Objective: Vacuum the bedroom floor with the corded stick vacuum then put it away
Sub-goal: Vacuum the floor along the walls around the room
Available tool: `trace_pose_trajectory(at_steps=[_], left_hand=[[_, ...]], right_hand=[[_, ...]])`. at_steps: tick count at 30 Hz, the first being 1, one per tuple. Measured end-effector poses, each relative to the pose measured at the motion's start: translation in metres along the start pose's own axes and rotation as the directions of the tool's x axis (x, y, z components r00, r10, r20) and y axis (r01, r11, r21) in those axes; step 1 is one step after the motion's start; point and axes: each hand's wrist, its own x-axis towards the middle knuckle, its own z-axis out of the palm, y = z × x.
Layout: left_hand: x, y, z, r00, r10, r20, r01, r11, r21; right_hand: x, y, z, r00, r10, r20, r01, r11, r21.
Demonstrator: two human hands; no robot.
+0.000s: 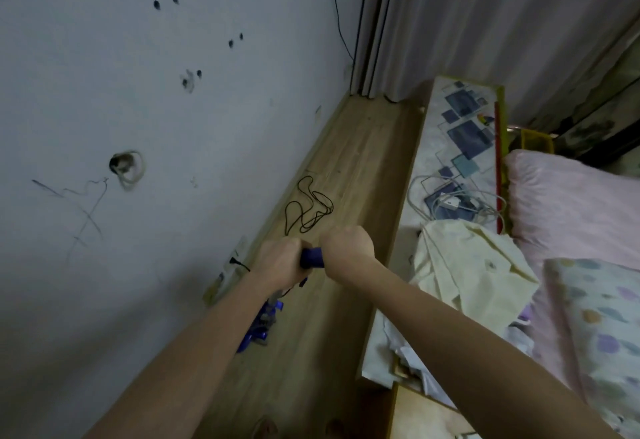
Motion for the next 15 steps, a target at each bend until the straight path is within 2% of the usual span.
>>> trace_pose_trajectory(at_steps=[3,5,7,8,9,11,12,13,14,15], left_hand=[[0.005,-0.003,0.002,1.0,-0.03,0.002,0.03,0.996,-0.081],[0.007,-0.003,-0.004,0.999,-0.048,0.022,0.051,0.979,-0.195],[0.004,-0.005,-0.004,0.993,-0.113,0.029,0.115,0.905,-0.409],[-0.001,-0.006,0.001,0.978,-0.208,0.034,0.192,0.815,-0.547],[-0.008,-0.005,0.005,0.937,-0.343,0.068,0.292,0.658,-0.694],[-0.021,0.0,0.019,0.787,-0.552,0.277,0.432,0.171,-0.885],[-0.025,0.005,0.025,0.732,-0.546,0.407,0.439,-0.078,-0.895],[-0.028,0.011,0.029,0.711,-0.486,0.508,0.418,-0.289,-0.861],[-0.028,0.016,0.034,0.709,-0.418,0.568,0.388,-0.442,-0.809],[-0.028,0.023,0.036,0.713,-0.361,0.601,0.359,-0.547,-0.756]], right_hand=[[0.009,0.002,-0.002,1.0,-0.026,0.004,0.025,0.999,0.031],[0.016,0.009,-0.003,0.999,-0.039,0.014,0.039,0.999,0.029],[0.021,0.022,-0.001,0.999,-0.021,0.043,0.018,0.997,0.071],[0.023,0.03,0.001,0.998,-0.011,0.064,0.006,0.996,0.09],[0.024,0.038,0.002,0.996,-0.009,0.094,-0.001,0.994,0.109],[0.027,0.052,0.006,0.981,-0.042,0.188,0.012,0.988,0.157],[0.027,0.057,0.007,0.967,-0.075,0.242,0.027,0.98,0.197],[0.027,0.06,0.007,0.948,-0.112,0.298,0.036,0.968,0.25],[0.026,0.061,0.008,0.926,-0.149,0.346,0.04,0.952,0.303],[0.024,0.061,0.008,0.906,-0.186,0.38,0.044,0.935,0.353]])
